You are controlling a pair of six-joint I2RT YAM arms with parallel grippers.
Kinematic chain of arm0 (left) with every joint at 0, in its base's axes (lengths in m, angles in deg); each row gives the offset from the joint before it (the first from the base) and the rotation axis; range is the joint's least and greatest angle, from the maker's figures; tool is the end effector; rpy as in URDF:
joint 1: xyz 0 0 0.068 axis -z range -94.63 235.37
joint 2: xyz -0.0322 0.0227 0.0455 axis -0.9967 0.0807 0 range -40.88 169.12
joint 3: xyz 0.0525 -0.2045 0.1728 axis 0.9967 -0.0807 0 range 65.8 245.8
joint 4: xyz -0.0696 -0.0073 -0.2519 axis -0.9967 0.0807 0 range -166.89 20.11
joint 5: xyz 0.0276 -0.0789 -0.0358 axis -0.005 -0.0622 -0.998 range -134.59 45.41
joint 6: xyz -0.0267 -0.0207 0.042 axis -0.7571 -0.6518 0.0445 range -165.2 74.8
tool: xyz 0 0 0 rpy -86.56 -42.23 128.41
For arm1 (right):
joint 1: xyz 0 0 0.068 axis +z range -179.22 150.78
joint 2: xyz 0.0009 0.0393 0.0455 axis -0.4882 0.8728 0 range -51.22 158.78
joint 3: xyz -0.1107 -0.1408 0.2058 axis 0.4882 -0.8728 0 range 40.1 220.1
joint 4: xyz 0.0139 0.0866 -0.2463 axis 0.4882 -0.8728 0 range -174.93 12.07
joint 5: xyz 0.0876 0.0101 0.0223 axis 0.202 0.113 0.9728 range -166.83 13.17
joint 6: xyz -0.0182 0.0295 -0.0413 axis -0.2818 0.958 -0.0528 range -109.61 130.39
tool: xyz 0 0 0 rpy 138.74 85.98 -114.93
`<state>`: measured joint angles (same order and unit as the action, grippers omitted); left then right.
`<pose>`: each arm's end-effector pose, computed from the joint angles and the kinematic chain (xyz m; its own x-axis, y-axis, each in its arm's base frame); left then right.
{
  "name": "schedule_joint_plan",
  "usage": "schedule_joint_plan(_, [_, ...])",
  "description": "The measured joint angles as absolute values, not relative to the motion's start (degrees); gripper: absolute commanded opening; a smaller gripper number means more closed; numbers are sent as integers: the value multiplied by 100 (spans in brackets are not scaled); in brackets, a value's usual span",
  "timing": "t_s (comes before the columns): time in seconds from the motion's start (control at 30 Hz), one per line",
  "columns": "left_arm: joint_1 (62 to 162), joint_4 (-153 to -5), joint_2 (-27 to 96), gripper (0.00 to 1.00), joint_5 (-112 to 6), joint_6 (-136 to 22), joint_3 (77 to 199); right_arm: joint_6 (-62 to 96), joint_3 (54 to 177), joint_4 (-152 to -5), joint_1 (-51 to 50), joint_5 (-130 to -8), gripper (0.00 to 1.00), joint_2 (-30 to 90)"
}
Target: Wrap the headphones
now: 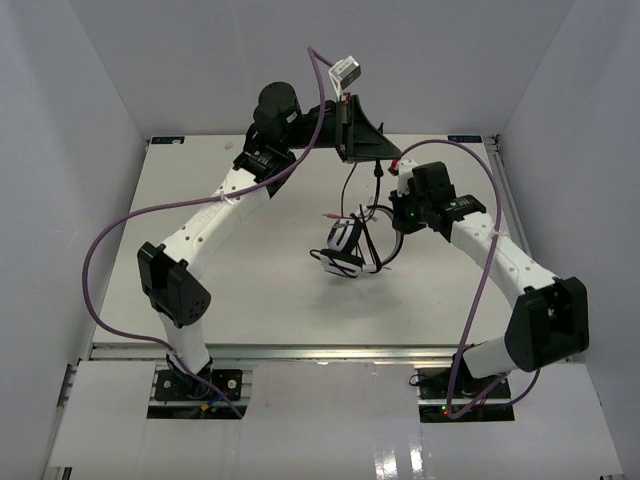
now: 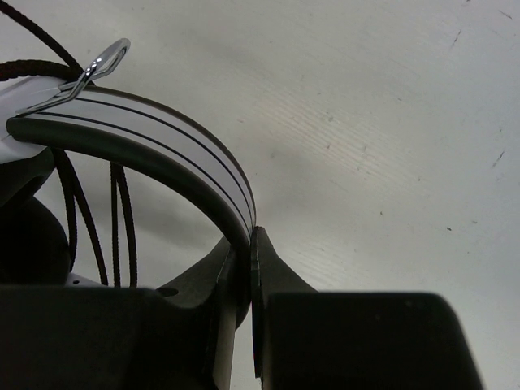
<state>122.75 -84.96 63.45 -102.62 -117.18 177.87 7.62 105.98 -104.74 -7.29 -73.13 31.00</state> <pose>0.3070 -0.2725 0.4870 -0.8555 0.0200 -0.5174 0.5060 -0.1802 -0.8435 0.2925 0.1201 0.2889 -0.6134 -0.2990 -0.7310 -0.4466 0.8947 0.0088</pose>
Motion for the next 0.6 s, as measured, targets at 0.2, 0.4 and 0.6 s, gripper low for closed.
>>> schedule_joint_plan(0.2, [12862, -8285, 6211, 0, -10218, -11767, 17878, 945, 11361, -10481, -742, -7814, 8, 3716])
schedule_joint_plan(0.4, [13253, -8123, 5958, 0, -10042, -11756, 17336, 1246, 12208, -10448, -930, -7999, 8, 4002])
schedule_joint_plan(0.6, [13773, -8027, 5131, 0, -9608, -11529, 16112, 1658, 12668, -10497, -1813, -7464, 8, 4040])
